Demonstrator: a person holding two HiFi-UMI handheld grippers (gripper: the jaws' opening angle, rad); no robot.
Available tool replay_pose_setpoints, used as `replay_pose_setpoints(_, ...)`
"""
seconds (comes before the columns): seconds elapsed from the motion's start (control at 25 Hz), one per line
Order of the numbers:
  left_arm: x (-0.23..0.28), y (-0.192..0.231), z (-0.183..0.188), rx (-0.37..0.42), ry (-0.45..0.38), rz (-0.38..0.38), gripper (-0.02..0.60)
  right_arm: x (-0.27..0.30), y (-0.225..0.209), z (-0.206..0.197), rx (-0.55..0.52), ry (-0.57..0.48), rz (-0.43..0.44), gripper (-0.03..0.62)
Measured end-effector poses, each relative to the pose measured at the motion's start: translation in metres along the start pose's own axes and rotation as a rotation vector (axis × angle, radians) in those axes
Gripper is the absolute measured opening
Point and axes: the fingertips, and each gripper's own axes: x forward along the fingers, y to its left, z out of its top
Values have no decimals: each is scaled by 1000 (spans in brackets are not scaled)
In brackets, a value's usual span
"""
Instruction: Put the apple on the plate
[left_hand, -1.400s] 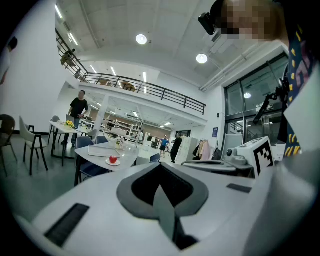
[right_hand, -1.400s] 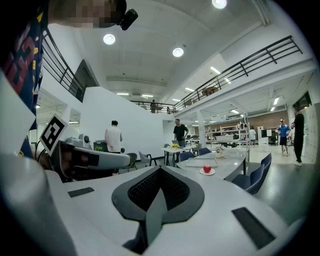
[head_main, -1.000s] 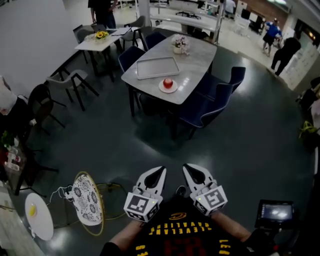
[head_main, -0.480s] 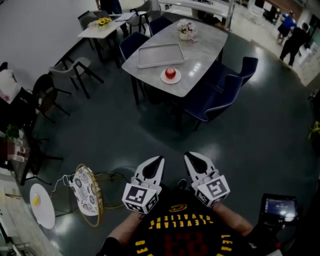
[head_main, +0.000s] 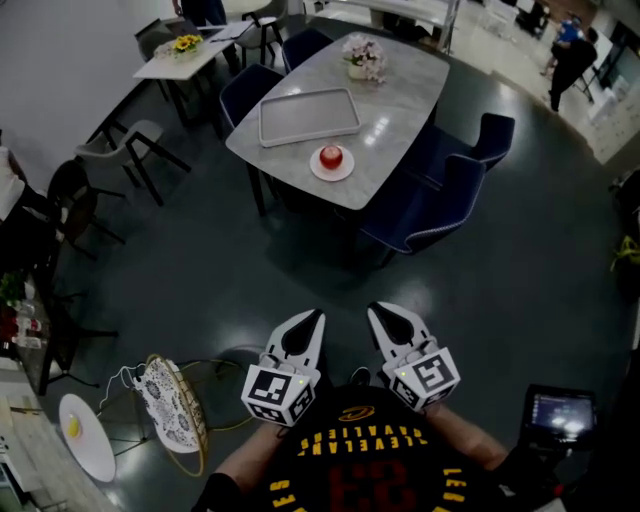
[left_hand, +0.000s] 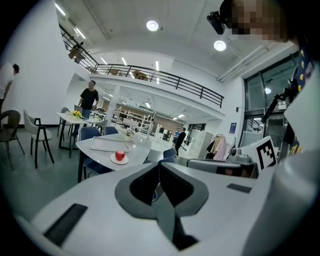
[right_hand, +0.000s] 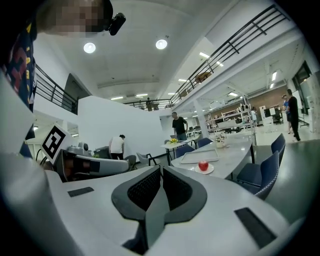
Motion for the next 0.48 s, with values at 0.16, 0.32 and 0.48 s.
replay_pose_setpoints(0.16,29,33,20,-8,3,-33,2,39,-18,11,0,2,-44,8)
replay_pose_setpoints(0.32,53,73,41,-6,13,-57,2,84,-28,21,11,12,-73,8)
replay_pose_setpoints(0.48,70,110,52,-18,29,-88,2,121,-31,26,11,22,-102,8)
